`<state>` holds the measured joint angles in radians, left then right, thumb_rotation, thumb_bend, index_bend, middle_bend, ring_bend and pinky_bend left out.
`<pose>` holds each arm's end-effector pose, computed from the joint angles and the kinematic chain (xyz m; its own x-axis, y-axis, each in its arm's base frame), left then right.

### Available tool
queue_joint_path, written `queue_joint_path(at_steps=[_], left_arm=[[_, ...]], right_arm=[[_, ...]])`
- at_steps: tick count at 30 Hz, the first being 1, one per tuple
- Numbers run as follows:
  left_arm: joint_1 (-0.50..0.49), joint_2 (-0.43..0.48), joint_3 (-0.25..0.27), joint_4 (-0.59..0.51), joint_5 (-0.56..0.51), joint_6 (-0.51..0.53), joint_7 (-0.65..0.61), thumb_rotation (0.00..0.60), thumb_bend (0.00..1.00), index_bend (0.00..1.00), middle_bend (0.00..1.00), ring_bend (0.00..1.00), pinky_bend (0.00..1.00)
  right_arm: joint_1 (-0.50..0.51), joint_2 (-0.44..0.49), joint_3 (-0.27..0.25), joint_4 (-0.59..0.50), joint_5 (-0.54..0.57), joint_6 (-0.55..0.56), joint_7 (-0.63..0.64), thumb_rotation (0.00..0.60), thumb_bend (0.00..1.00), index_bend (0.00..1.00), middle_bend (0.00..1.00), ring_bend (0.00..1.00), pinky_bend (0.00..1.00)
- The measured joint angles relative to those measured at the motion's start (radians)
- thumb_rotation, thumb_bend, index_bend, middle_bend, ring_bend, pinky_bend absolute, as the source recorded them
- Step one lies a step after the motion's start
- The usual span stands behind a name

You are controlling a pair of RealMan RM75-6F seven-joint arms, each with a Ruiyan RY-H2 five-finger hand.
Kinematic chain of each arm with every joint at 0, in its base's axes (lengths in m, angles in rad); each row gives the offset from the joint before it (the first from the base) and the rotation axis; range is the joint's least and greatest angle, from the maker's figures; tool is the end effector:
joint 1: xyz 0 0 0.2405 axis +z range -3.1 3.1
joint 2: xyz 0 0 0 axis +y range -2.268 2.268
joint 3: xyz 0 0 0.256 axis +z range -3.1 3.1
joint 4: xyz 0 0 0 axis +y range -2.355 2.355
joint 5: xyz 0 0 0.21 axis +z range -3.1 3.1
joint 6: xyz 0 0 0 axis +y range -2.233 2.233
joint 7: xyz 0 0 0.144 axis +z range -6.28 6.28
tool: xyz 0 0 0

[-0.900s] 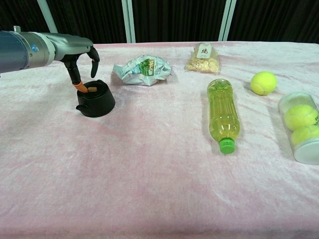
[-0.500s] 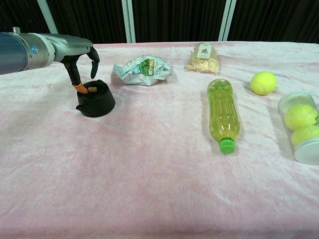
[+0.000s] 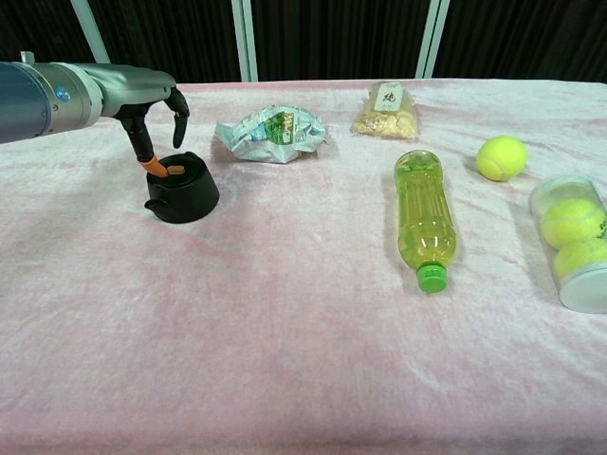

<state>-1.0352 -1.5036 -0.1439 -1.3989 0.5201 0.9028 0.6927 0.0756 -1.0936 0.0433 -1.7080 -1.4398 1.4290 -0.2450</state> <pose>-0.1327 0.4106 0.0011 0.6268 0.3060 0.7166 0.7790 -0.2253 -0.5852 -0.3065 -0.1748 0.1528 0.5409 -0.0843 0.8368 -0.8378 0.0340 0.5450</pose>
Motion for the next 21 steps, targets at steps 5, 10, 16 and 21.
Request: queue_joint_path(at_steps=[5, 10, 16, 21], left_arm=[[-0.002, -0.011, -0.001, -0.002, 0.002, 0.011, 0.004, 0.600, 0.25, 0.52, 0.15, 0.00, 0.00], [-0.008, -0.030, 0.007, 0.021, -0.008, 0.013, 0.026, 0.600, 0.25, 0.52, 0.15, 0.00, 0.00], [-0.014, -0.047, 0.016, 0.043, -0.021, 0.015, 0.049, 0.600, 0.25, 0.52, 0.15, 0.00, 0.00], [-0.016, -0.058, 0.022, 0.053, -0.031, 0.012, 0.061, 0.600, 0.25, 0.54, 0.15, 0.00, 0.00]], right_arm=[[0.000, 0.003, -0.002, 0.000, -0.005, 0.000, 0.010, 0.600, 0.04, 0.19, 0.10, 0.24, 0.21], [0.000, 0.005, -0.002, 0.001, -0.006, -0.002, 0.015, 0.600, 0.04, 0.19, 0.10, 0.24, 0.21], [0.001, 0.005, -0.002, 0.001, -0.005, -0.004, 0.015, 0.600, 0.04, 0.19, 0.10, 0.24, 0.21], [0.000, 0.005, -0.002, 0.000, -0.006, -0.002, 0.013, 0.600, 0.04, 0.19, 0.10, 0.24, 0.21]])
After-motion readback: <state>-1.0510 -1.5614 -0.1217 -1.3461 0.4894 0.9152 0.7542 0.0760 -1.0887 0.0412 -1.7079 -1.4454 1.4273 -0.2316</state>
